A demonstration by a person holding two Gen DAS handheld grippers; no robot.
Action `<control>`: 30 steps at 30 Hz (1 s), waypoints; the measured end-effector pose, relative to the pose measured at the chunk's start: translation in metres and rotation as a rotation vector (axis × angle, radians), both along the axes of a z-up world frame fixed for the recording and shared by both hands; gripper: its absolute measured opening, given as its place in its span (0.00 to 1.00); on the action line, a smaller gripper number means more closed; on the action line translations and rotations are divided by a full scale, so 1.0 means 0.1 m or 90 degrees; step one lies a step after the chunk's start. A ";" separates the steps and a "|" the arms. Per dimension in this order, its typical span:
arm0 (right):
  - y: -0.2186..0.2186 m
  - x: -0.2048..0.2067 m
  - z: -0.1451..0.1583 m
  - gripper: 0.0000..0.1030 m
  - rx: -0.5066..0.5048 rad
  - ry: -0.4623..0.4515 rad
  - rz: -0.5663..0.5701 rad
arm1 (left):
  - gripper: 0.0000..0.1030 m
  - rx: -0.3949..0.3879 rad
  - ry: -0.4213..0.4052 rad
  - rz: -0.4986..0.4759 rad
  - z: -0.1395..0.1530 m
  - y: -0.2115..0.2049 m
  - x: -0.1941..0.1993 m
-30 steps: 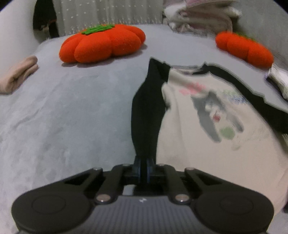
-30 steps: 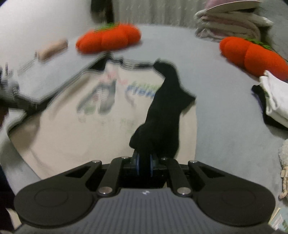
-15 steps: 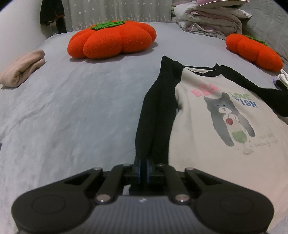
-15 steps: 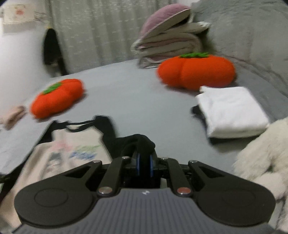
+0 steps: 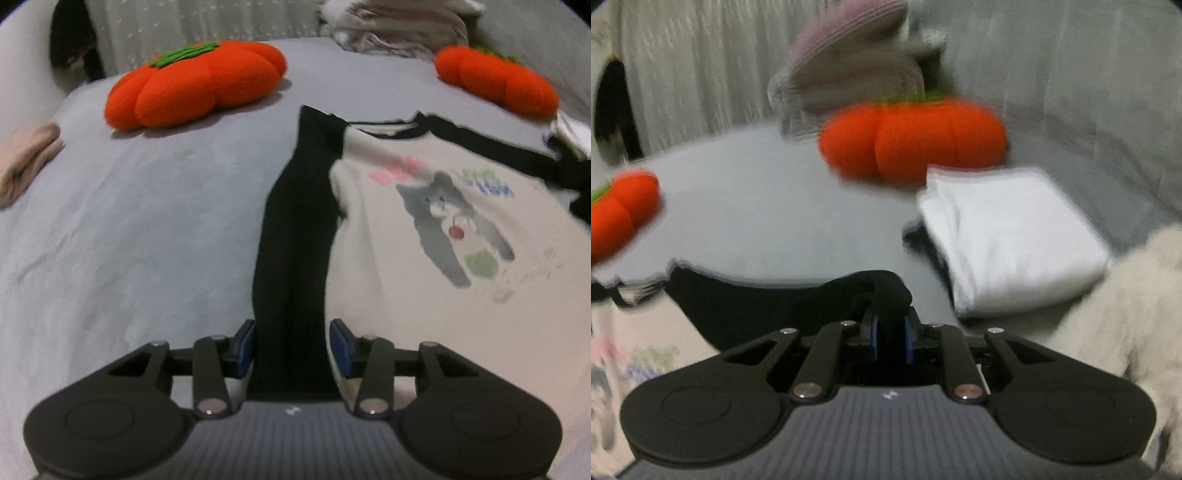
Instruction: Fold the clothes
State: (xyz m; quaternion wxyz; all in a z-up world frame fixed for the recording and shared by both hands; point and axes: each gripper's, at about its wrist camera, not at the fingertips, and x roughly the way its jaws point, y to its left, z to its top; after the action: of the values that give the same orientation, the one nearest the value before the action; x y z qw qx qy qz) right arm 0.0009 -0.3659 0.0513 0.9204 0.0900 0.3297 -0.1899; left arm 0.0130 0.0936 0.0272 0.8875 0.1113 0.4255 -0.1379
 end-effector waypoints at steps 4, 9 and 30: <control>0.05 -0.11 0.07 0.50 -0.021 -0.022 0.016 | 0.11 0.004 0.003 0.009 0.01 0.03 0.05; 0.27 -0.24 0.11 0.52 -0.030 -0.027 0.075 | 0.09 -0.028 0.007 0.031 0.06 0.16 0.08; 1.03 -0.26 -0.02 0.52 -0.058 0.007 0.245 | 0.09 -0.172 -0.102 0.358 0.44 1.40 0.84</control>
State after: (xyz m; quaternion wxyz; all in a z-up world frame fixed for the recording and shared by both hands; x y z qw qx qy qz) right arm -0.0250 -0.2624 0.0489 0.9410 -0.0177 0.3370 -0.0254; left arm 0.0968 0.2334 0.0713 0.9283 -0.1187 0.3460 0.0671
